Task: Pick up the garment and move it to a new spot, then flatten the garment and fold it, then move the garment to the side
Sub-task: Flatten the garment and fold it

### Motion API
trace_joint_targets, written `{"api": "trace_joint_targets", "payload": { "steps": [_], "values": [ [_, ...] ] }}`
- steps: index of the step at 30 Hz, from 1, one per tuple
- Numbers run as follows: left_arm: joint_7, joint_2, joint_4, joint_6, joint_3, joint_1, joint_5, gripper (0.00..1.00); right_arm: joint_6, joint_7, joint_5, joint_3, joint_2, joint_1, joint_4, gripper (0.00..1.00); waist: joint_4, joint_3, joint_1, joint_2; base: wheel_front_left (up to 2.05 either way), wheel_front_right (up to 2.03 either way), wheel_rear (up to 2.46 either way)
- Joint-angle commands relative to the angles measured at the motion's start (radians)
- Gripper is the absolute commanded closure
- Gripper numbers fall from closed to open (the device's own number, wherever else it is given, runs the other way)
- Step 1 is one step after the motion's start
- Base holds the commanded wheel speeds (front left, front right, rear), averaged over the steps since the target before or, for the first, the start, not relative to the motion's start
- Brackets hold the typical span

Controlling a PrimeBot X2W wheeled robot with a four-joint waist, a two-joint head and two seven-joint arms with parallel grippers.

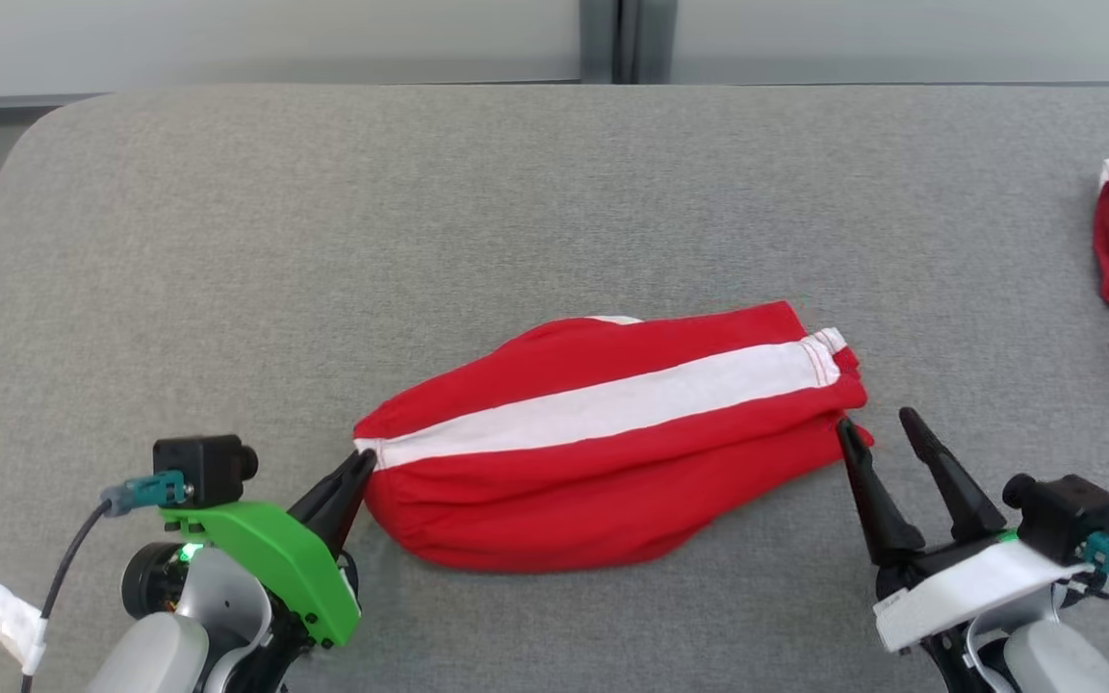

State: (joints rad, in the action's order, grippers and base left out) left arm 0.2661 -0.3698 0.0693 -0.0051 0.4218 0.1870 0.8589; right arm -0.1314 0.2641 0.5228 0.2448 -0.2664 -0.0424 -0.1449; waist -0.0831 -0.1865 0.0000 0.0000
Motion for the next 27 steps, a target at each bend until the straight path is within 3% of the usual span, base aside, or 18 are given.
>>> {"api": "trace_joint_targets", "payload": {
  "steps": [1,4,7,12,15,24,26,27],
  "values": [
    [-0.021,0.0,0.032,-0.009,0.003,0.008,-0.019,1.0,0.002,-0.005,0.065,0.043,-0.038,-0.026,-0.02,0.0,-0.016,-0.002,0.0,0.0,0.0,0.0,0.0],
    [-0.049,0.01,0.09,-0.022,0.008,0.022,-0.029,1.0,0.002,-0.057,0.216,0.115,-0.121,-0.104,-0.015,0.0,-0.016,-0.001,0.0,0.0,0.0,0.0,0.0],
    [-0.067,0.018,0.128,-0.035,0.012,0.037,-0.034,1.0,0.002,-0.183,0.398,0.177,-0.21,-0.176,0.015,0.0,-0.015,-0.008,0.0,0.0,0.0,0.0,0.0],
    [-0.081,0.029,0.163,-0.05,0.025,0.063,-0.043,1.0,0.001,-0.371,0.562,0.237,-0.317,-0.291,0.03,0.0,-0.024,-0.026,0.0,0.0,0.0,0.0,0.0],
    [-0.091,0.038,0.18,-0.059,0.034,0.079,-0.046,1.0,0.001,-0.442,0.576,0.264,-0.365,-0.354,0.002,0.0,-0.032,-0.04,0.0,0.0,0.0,0.0,0.0],
    [-0.113,0.055,0.211,-0.075,0.048,0.109,-0.048,1.0,0.001,-0.474,0.577,0.36,-0.369,-0.446,-0.089,0.0,-0.052,-0.082,0.0,0.0,0.0,0.0,0.0],
    [-0.116,0.056,0.215,-0.076,0.049,0.114,-0.047,1.0,0.001,-0.463,0.569,0.386,-0.37,-0.461,-0.102,0.1,-0.052,-0.088,0.0,0.0,0.0,0.0,0.0],
    [-0.118,0.056,0.216,-0.077,0.049,0.116,-0.046,1.0,0.001,-0.459,0.567,0.399,-0.37,-0.468,-0.109,0.49,-0.052,-0.091,0.0,0.0,0.0,0.0,0.0]
  ]
}}
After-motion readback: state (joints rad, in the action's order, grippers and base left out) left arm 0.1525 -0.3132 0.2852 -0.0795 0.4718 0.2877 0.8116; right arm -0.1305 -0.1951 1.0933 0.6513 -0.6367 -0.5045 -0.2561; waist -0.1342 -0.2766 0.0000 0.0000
